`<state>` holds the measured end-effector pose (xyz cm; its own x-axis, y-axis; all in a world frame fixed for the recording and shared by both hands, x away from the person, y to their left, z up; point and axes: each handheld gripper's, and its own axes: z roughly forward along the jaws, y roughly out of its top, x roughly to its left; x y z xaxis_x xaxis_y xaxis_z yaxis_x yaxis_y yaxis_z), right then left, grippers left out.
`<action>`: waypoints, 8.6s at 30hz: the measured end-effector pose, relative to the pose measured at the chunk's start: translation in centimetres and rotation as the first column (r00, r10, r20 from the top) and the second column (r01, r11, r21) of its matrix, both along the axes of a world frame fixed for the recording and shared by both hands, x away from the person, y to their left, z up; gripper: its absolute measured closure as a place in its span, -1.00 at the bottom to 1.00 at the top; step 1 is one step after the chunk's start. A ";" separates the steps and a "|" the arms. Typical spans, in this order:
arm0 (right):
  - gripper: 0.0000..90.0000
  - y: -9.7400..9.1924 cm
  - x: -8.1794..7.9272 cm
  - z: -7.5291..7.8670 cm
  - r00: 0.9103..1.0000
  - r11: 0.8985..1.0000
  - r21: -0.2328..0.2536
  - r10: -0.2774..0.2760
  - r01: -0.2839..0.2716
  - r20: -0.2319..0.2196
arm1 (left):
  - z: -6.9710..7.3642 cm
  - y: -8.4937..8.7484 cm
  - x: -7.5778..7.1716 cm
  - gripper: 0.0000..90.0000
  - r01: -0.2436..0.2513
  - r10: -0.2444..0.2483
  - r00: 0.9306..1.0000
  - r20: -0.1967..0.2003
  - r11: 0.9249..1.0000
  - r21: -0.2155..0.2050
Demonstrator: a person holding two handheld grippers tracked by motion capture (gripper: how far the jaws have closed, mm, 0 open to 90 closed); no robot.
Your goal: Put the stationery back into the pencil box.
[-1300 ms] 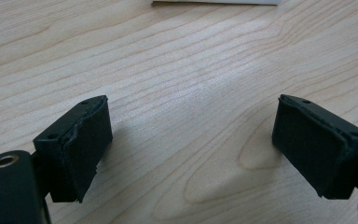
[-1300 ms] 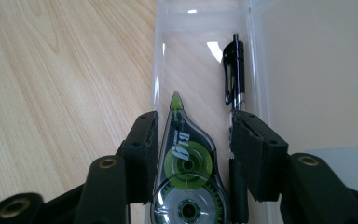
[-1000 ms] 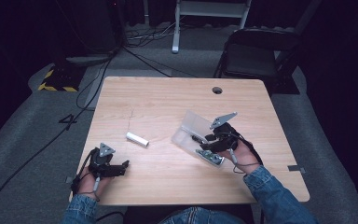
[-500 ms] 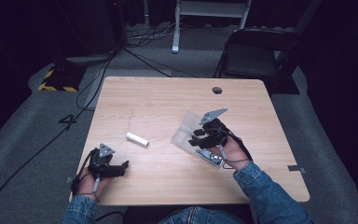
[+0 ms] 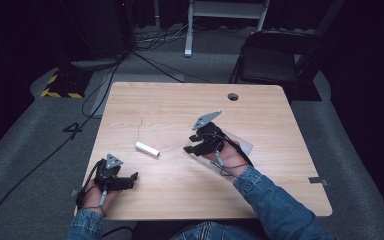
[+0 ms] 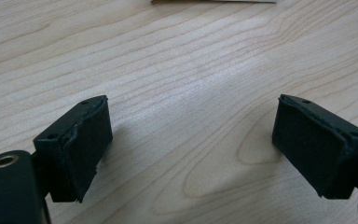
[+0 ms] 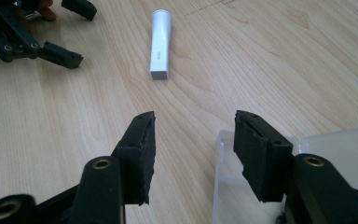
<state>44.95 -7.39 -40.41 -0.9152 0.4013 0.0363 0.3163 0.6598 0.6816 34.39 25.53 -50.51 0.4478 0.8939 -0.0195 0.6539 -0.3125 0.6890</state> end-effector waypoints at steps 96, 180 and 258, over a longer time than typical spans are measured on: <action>0.58 10.9 1.5 -4.7 0.994 0.991 -0.085 0.103 -0.101 0.022 | 0.0 -0.1 0.1 -0.74 -0.004 0.004 1.000 -0.003 1.000 0.000; 0.58 -7.6 -0.9 -2.0 0.996 0.985 -0.150 -0.086 0.084 -0.010 | 0.0 -0.1 0.1 -0.74 -0.004 0.004 1.000 -0.003 1.000 -0.001; 0.48 -7.8 1.6 -5.7 0.983 0.972 -0.198 -0.151 0.128 -0.107 | 0.0 -0.1 0.1 -0.74 -0.005 0.005 1.000 -0.003 1.000 -0.001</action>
